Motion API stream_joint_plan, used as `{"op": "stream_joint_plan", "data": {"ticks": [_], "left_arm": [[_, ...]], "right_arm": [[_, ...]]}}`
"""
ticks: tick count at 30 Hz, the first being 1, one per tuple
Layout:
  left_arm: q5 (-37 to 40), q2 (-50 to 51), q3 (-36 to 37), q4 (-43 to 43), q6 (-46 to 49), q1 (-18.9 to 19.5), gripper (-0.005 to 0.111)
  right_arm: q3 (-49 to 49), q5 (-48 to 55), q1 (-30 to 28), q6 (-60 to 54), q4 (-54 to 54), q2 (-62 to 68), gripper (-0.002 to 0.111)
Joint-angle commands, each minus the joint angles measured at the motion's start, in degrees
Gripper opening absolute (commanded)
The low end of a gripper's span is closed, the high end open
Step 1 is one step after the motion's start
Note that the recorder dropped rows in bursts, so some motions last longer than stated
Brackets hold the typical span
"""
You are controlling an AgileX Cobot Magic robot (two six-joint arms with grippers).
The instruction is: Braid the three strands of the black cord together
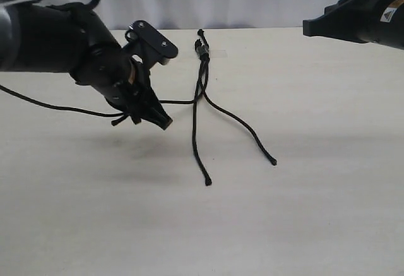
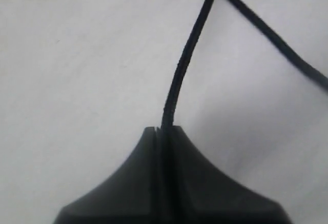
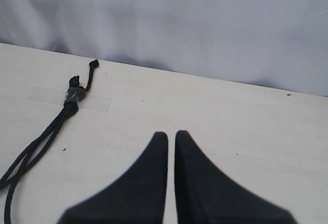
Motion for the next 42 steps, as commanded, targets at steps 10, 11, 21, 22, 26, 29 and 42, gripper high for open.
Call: {"op": "stream_joint_plan", "data": {"ticks": [10, 11, 21, 22, 26, 29, 42], "left_arm": [[-7.6, 2.0, 4.0, -0.3, -1.4, 5.9, 0.0], [-7.9, 2.5, 4.0, -0.3, -1.4, 5.9, 0.0], [-8.6, 7.2, 4.0, 0.0, -4.4, 8.2, 0.029], [-8.1, 7.2, 4.0, 0.0, -4.4, 8.9, 0.03], [-7.1, 7.2, 4.0, -0.2, -4.4, 11.2, 0.03], [-7.4, 7.2, 4.0, -0.2, -4.4, 11.7, 0.029], [-8.6, 1.0, 4.0, -23.0, 16.3, 10.9, 0.0]], "right_arm": [[-0.3, -0.4, -0.4, 0.1, 0.3, -0.1, 0.005], [-0.3, -0.4, -0.4, 0.1, 0.3, -0.1, 0.005], [-0.3, -0.4, -0.4, 0.0, 0.3, -0.1, 0.005], [-0.3, -0.4, -0.4, 0.0, 0.3, -0.1, 0.005], [-0.3, -0.4, -0.4, 0.0, 0.3, -0.1, 0.005], [-0.3, -0.4, -0.4, 0.0, 0.3, -0.1, 0.005], [-0.3, -0.1, -0.4, 0.1, 0.3, -0.1, 0.005]]}}
